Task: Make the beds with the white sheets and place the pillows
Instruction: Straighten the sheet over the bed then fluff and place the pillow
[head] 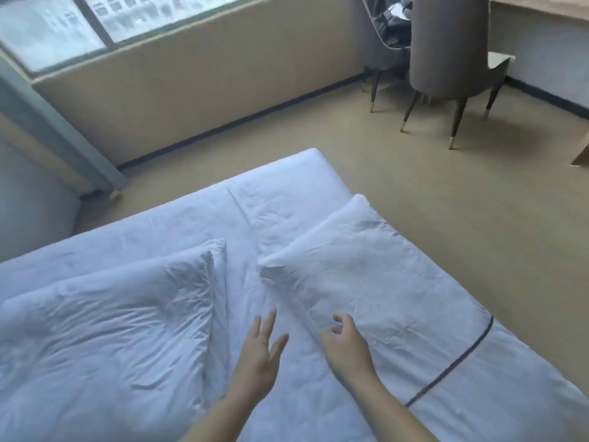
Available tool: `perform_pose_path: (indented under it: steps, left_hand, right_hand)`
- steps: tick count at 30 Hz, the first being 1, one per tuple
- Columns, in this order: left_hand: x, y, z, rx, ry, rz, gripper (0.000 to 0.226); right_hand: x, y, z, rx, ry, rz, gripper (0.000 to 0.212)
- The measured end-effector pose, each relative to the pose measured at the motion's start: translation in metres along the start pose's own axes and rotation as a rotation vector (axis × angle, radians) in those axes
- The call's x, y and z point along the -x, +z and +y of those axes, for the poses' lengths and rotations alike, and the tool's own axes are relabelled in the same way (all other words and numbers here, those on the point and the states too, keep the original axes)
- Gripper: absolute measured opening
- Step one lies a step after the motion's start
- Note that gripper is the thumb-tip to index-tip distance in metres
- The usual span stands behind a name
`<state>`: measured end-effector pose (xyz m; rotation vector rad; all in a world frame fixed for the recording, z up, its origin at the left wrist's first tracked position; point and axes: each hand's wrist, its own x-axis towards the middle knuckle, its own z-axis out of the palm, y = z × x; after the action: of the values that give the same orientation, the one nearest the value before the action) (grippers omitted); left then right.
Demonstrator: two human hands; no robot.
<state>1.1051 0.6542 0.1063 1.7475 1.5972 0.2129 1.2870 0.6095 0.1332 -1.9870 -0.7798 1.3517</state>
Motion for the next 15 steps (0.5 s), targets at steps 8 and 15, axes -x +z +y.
perform_pose_path:
  steps: [8, 15]
  left_hand:
    - [0.166, -0.188, -0.159, 0.153, -0.079, 0.367, 0.057]
    - [0.28, -0.323, -0.323, 0.213, -0.226, 0.509, 0.051]
  right_hand:
    - [0.133, 0.214, -0.082, 0.171, -0.189, -0.216, 0.039]
    - [0.23, 0.392, -0.077, 0.317, -0.169, -0.275, 0.038]
